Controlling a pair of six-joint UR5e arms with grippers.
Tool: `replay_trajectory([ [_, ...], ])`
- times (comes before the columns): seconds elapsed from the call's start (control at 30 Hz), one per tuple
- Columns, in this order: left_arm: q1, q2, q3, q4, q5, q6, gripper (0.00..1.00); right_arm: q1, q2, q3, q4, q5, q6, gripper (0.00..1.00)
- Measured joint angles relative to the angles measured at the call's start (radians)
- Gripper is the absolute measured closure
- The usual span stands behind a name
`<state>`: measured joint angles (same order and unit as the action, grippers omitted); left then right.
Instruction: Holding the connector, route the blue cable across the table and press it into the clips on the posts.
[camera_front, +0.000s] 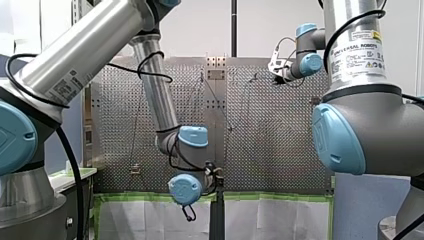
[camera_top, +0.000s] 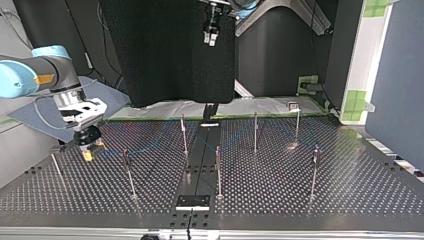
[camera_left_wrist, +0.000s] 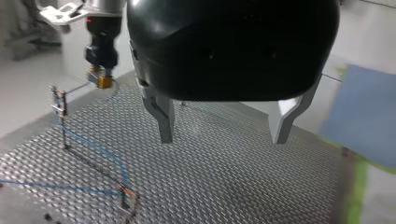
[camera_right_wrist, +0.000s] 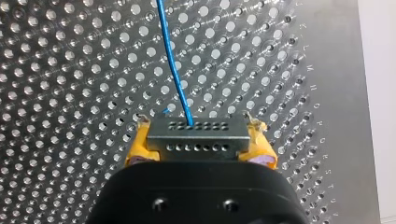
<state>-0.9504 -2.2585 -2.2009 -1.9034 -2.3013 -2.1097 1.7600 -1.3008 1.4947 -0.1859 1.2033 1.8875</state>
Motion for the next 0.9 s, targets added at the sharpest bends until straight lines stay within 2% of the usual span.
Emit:
replay_trajectory([
  [0.2,0.000,-0.032,-0.032,0.032,0.001,0.009,0.00,0.000,0.000,0.000,0.000,0.000,0.000,1.00],
  [0.9,0.000,-0.035,-0.035,0.035,0.001,0.010,0.00,0.000,0.000,0.000,0.000,0.000,0.000,1.00],
])
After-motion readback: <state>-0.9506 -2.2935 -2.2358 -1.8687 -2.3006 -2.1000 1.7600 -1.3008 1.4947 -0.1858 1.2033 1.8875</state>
